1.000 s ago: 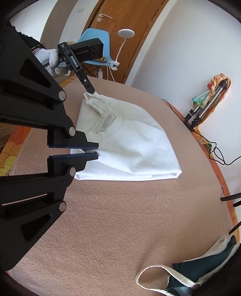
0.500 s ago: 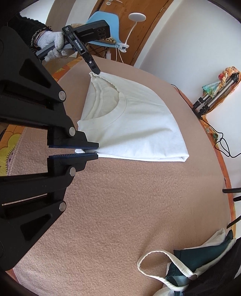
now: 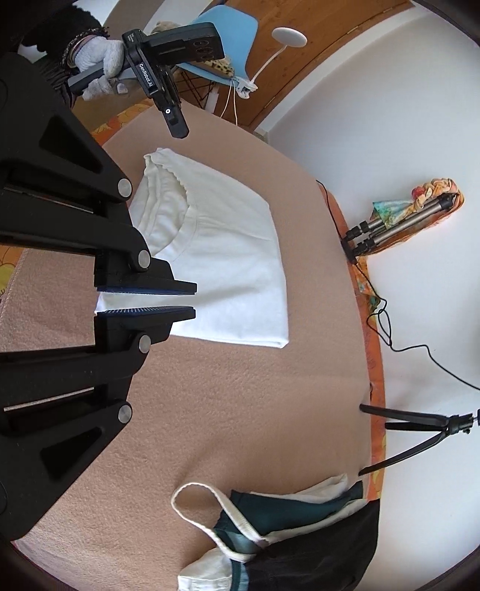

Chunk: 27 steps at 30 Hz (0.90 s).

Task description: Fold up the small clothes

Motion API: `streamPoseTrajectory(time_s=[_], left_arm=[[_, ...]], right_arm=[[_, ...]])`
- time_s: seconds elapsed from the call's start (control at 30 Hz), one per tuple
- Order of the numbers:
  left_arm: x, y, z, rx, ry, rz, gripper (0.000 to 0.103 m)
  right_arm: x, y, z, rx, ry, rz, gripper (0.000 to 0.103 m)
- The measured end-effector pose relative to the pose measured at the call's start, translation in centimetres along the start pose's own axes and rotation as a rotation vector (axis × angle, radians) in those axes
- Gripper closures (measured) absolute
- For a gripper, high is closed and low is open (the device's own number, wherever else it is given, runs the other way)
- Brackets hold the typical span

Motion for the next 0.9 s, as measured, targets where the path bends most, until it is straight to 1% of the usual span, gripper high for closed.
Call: streamPoseTrajectory(time_s=[0.1, 0.17, 0.23, 0.3, 0.43, 0.57, 0.67, 0.7, 0.73, 0.83, 0.9], left_arm=[[1.0, -1.5, 1.0, 0.024, 0.0, -0.033, 0.097], [2.0, -2.2, 1.7, 0.02, 0.007, -0.062, 0.097], [3.2, -2.8, 2.2, 0.015, 0.021, -0.085, 0.097], [4.6, -3.6, 2.4, 0.032, 0.041, -0.097, 0.097], [7.1, -4.3, 2.2, 0.044, 0.1, -0.094, 0.097], [8.6, -4.2, 1.0, 0.037, 0.163, -0.106, 0.097], [8.5, -4.1, 0.3, 0.049, 0.154, -0.12, 0.097], [8.4, -4.1, 0.3, 0.049, 0.157, -0.126, 0.097], [8.3, -4.0, 0.2, 0.044, 0.162, -0.13, 0.097], [7.5, -3.8, 0.4, 0.008, 0.172, -0.154, 0.097], [5.9, -4.0, 0.7, 0.012, 0.132, -0.163, 0.097]], right_arm=[[1.1, 1.6, 1.8, -0.043, -0.001, 0.037, 0.096], [2.3, 2.8, 3.1, -0.068, 0.005, 0.049, 0.096], [3.9, 3.6, 4.7, -0.078, 0.012, 0.08, 0.096], [5.7, 4.3, 6.0, -0.089, 0.036, 0.109, 0.096], [9.9, 5.6, 7.2, -0.134, 0.07, 0.1, 0.096], [13.9, 5.0, 7.0, -0.133, 0.139, 0.064, 0.097], [16.1, 3.9, 6.1, -0.125, 0.197, 0.024, 0.097], [16.6, 3.5, 5.7, -0.113, 0.211, 0.023, 0.097], [16.7, 3.1, 5.7, -0.107, 0.204, 0.035, 0.097], [15.8, 2.8, 6.2, -0.071, 0.202, 0.063, 0.097], [13.8, 2.3, 6.8, -0.056, 0.156, 0.085, 0.097]])
Point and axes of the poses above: each gripper's, at about its wrist camera, not at the fingertips, and x roughly the way its jaws point, y to its left, z to its top, the point moved 1 cm from there along x, roughly the way its jaws point, and after that the axes turned 4 degrees about z, right-handed, at the moved point
